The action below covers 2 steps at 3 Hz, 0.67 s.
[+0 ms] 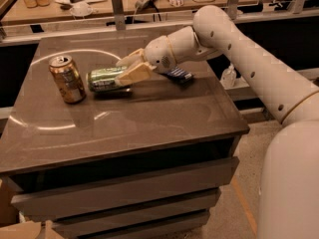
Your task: Move green can near orange can
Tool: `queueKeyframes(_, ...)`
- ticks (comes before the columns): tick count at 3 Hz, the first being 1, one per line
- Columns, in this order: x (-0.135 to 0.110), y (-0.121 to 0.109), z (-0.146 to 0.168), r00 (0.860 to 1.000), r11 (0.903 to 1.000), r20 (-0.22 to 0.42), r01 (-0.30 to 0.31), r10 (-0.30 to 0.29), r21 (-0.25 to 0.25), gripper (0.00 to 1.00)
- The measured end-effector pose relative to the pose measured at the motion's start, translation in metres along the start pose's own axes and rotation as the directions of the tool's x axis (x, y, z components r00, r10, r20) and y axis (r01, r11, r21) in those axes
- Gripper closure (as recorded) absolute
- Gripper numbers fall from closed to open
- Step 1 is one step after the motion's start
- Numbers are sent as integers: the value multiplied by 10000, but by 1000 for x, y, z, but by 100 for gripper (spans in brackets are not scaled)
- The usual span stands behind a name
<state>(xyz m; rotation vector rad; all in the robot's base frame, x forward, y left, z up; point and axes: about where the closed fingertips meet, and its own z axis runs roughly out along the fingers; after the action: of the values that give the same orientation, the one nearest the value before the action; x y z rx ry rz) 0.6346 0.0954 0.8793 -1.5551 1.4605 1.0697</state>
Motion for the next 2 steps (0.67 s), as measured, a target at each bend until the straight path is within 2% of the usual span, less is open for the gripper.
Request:
queueKeyframes(1,5,-2,6,9999,9999,69,-98,99,-77,12)
queueKeyframes(2,8,-1,9,9999,9999,7,-114,114,-107,0)
